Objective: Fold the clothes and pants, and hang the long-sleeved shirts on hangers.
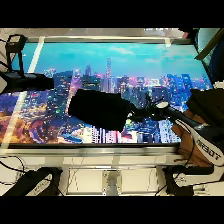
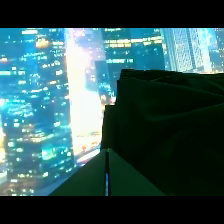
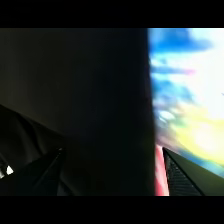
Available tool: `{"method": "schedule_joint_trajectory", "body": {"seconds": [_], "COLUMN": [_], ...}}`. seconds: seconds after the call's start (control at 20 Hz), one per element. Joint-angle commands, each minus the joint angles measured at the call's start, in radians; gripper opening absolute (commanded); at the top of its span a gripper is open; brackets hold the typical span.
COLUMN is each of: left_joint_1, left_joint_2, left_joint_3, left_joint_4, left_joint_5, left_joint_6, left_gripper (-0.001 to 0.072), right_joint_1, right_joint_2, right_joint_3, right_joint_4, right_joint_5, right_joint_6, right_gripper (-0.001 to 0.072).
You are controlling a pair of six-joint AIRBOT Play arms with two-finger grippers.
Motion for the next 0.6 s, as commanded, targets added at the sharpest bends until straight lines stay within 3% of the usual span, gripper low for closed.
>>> {"method": "schedule_joint_trajectory", "body": {"seconds": [0.0,0.05,0.1,0.15,0.2,0.25,0.45,0.55], "left_joint_1": [0.001,0.001,0.001,0.001,0.001,0.001,0.001,0.001], "left_joint_2": [0.001,0.001,0.001,0.001,0.001,0.001,0.001,0.001], "left_joint_3": [0.000,0.000,0.000,0.000,0.000,0.000,0.000,0.000], "left_joint_4": [-0.002,-0.002,-0.002,-0.002,-0.002,-0.002,-0.002,-0.002], "left_joint_5": [0.000,0.000,0.000,-0.001,-0.003,-0.009,-0.019,-0.019], "left_joint_6": [0.000,0.000,0.000,0.000,0.000,0.001,0.001,0.001], "left_gripper": [0.0012,0.0013,0.0013,0.0013,0.0013,0.0013,0.0013,0.0013], "right_joint_1": [0.051,0.065,0.077,0.085,0.085,0.073,-0.079,-0.208], "right_joint_2": [-0.107,-0.132,-0.158,-0.174,-0.178,-0.177,-0.086,0.008], "right_joint_3": [0.116,0.151,0.185,0.211,0.229,0.244,0.267,0.266], "right_joint_4": [0.069,0.069,0.069,0.068,0.066,0.060,0.043,-0.039], "right_joint_5": [-0.002,0.010,0.023,0.028,0.026,0.028,0.050,0.098], "right_joint_6": [-0.057,-0.057,-0.056,-0.057,-0.057,-0.057,-0.057,-0.043], "right_gripper": [0.0692,0.0683,0.0589,0.0404,0.0053,0.0004,0.0007,0.0007]}}
